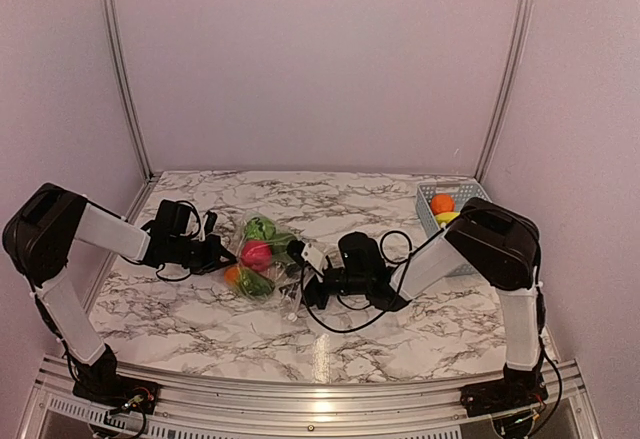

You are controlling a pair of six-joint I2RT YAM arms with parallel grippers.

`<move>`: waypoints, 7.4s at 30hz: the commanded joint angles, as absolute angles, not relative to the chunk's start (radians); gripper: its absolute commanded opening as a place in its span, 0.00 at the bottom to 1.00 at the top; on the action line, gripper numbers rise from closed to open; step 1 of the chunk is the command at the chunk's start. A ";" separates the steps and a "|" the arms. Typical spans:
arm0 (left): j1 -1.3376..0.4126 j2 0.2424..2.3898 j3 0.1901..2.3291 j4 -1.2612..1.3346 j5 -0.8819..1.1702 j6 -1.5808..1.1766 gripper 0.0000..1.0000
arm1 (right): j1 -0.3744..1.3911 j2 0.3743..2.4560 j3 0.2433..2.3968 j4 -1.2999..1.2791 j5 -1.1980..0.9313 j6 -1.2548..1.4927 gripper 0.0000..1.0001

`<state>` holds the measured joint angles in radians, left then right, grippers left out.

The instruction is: Open the zip-top bag and remove the fake food

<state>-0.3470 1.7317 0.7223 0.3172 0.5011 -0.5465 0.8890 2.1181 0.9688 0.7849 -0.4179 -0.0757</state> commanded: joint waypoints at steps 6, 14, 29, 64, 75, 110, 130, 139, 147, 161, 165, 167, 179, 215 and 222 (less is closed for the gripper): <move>-0.357 1.752 0.672 0.397 0.523 -0.595 0.00 | 0.946 2.188 1.072 0.742 -0.432 -0.084 0.56; -0.366 1.768 0.649 0.437 0.521 -0.626 0.00 | 0.956 2.240 1.150 0.696 -0.433 -0.084 0.63; -0.395 1.789 0.661 0.445 0.518 -0.632 0.00 | 0.964 2.315 1.272 0.631 -0.427 -0.097 0.62; -0.182 1.685 0.604 0.399 0.403 -0.661 0.00 | 0.828 1.740 0.664 0.603 -0.223 -0.041 0.24; -0.176 1.704 0.597 0.452 0.430 -0.682 0.00 | 0.591 1.486 0.666 0.383 -0.172 -0.013 0.24; -0.176 1.717 0.603 0.463 0.467 -0.678 0.00 | -0.092 1.676 0.988 0.147 -0.009 0.106 0.47; -0.176 1.668 0.582 0.428 0.463 -0.668 0.00 | 0.086 1.592 0.953 0.190 -0.201 0.080 0.69; -0.177 1.649 0.571 0.419 0.471 -0.670 0.00 | 0.259 1.513 0.834 0.307 -0.426 0.052 0.66; -0.179 1.632 0.544 0.439 0.494 -0.686 0.00 | 0.485 1.608 0.740 0.454 -0.497 0.030 0.60; -0.181 1.635 0.548 0.449 0.516 -0.667 0.00 | 0.722 1.859 0.839 0.566 -0.424 -0.131 0.35; -0.185 1.638 0.549 0.459 0.542 -0.658 0.00 | 0.740 1.907 0.879 0.571 -0.414 -0.152 0.33; -0.189 1.638 0.550 0.456 0.543 -0.653 0.00 | 0.751 1.927 0.902 0.568 -0.397 -0.164 0.32; -0.208 1.645 0.571 0.432 0.556 -0.607 0.00 | 0.772 2.094 1.028 0.658 -0.391 -0.098 0.37; -0.208 1.892 1.035 0.275 0.447 -0.513 0.45 | 0.747 2.131 0.983 0.718 -0.423 -0.029 0.54; -0.264 1.973 1.058 0.254 0.444 -0.490 0.17 | 0.748 2.146 0.998 0.715 -0.431 -0.033 0.60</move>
